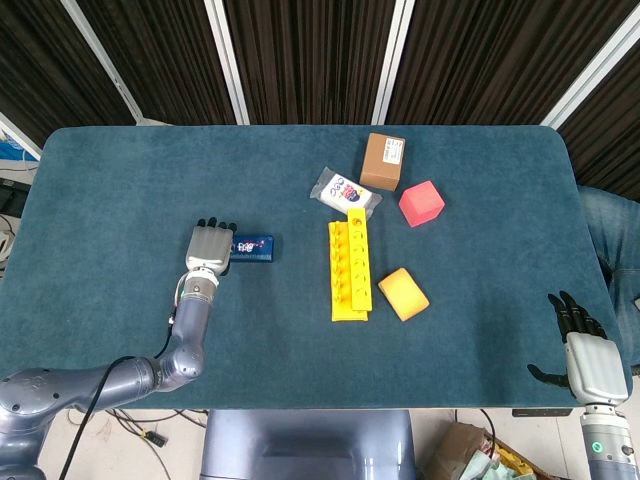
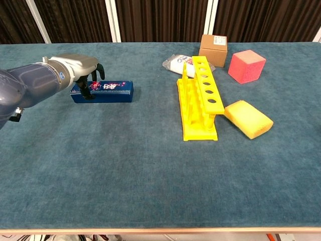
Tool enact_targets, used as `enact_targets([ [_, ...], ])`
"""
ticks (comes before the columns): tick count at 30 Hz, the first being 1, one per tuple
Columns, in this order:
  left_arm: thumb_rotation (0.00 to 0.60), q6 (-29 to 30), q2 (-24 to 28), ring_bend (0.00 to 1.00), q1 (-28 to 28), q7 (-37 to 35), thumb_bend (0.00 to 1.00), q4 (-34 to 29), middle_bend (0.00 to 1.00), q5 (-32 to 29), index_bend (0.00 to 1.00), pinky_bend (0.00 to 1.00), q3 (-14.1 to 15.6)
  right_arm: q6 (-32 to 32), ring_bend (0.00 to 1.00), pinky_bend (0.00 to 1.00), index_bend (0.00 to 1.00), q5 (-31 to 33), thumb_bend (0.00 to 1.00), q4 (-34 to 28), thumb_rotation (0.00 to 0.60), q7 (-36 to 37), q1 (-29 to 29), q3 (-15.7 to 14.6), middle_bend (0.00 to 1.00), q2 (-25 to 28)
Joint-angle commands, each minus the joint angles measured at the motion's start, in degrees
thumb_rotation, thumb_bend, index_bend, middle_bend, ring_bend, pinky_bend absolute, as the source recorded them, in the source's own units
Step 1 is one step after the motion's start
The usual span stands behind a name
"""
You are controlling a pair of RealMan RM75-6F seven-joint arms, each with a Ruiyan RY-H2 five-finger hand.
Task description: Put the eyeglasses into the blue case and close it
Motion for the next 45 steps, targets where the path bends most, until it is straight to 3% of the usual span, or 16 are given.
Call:
enact_targets([
  [1, 0.600, 0.21, -0.48, 0.14, -0.05, -0.44, 0.34, 0.69, 0.29, 0.58, 0.25, 0.17, 0.21, 0.01, 0.12, 0.19, 0.01, 0.02, 0.16, -0.01, 0.600, 0.00, 0.01, 0.02, 0.00, -0.02],
  [11, 0.600, 0.43, -0.82, 0.14, 0.10, -1.46, 0.38, 1.17, 0.36, 1.56, 0.29, 0.17, 0.49, -0.14, 0.12, 0.19, 0.01, 0.25, 0.16, -0.06, 0.600, -0.26, 0.06, 0.00, 0.00, -0.04],
  [16, 0.600, 0.50, -0.99, 0.14, 0.13, -1.35, 0.38, 1.51, 0.33, 1.46, 0.29, 0.17, 0.64, -0.18, 0.12, 0.19, 0.01, 0.40, 0.16, -0.18, 0.600, -0.31, 0.06, 0.02, 0.00, -0.01],
  [18, 0.600, 0.44, -0.99, 0.13, 0.13, -1.30, 0.38, 1.51, 0.26, 1.34, 0.24, 0.16, 0.63, -0.25, 0.12, 0.19, 0.02, 0.49, 0.16, -0.20, 0.600, -0.37, 0.07, 0.02, 0.00, 0.02],
  [22, 0.600, 0.23, -0.39, 0.06, 0.05, -0.60, 0.36, 0.81, 0.12, 0.86, 0.05, 0.13, 0.76, -0.34, 0.12, 0.19, 0.02, 0.62, 0.16, -0.27, 0.600, -0.61, 0.14, 0.04, 0.00, 0.06],
  [27, 0.600, 1.33, 0.97, 0.01, -0.02, 0.53, 0.35, -1.38, 0.06, 1.74, 0.00, 0.09, 1.37, -0.45, 0.12, 0.19, 0.02, 0.69, 0.16, -0.31, 0.600, -0.81, 0.20, 0.01, 0.00, 0.05],
  [31, 0.600, 2.85, 3.39, 0.01, 0.81, 0.16, 0.35, -5.76, 0.06, 4.01, 0.01, 0.09, 2.22, -0.32, 0.12, 0.19, 0.02, 0.67, 0.16, -0.35, 0.600, -0.85, 0.18, 0.03, 0.00, 0.06],
  [36, 0.600, 8.35, 9.30, 0.00, 4.61, -2.02, 0.35, -16.04, 0.06, 8.79, 0.01, 0.09, 4.28, -0.14, 0.12, 0.19, 0.02, 0.55, 0.16, -0.28, 0.600, -0.78, 0.19, 0.13, 0.00, 0.06],
  [45, 0.600, 18.21, 24.51, 0.00, 15.31, -8.70, 0.35, -37.87, 0.04, 17.72, 0.00, 0.05, 10.61, 1.16, 0.12, 0.19, 0.01, -1.26, 0.16, 0.49, 0.600, -0.84, 0.10, 0.05, 0.00, -0.30],
])
